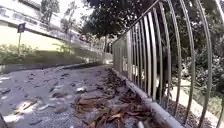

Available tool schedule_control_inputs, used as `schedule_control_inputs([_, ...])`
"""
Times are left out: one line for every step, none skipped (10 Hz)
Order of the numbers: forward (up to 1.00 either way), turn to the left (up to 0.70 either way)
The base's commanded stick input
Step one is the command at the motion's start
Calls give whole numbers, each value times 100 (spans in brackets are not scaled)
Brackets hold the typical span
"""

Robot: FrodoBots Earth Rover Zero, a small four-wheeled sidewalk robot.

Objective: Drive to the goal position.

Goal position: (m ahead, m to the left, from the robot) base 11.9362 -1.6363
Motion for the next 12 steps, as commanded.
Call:
schedule_control_inputs([0,0])
schedule_control_inputs([0,0])
schedule_control_inputs([0,0])
schedule_control_inputs([0,0])
schedule_control_inputs([-23,0])
schedule_control_inputs([-45,0])
schedule_control_inputs([-32,0])
schedule_control_inputs([0,0])
schedule_control_inputs([0,0])
schedule_control_inputs([0,9])
schedule_control_inputs([0,20])
schedule_control_inputs([0,31])
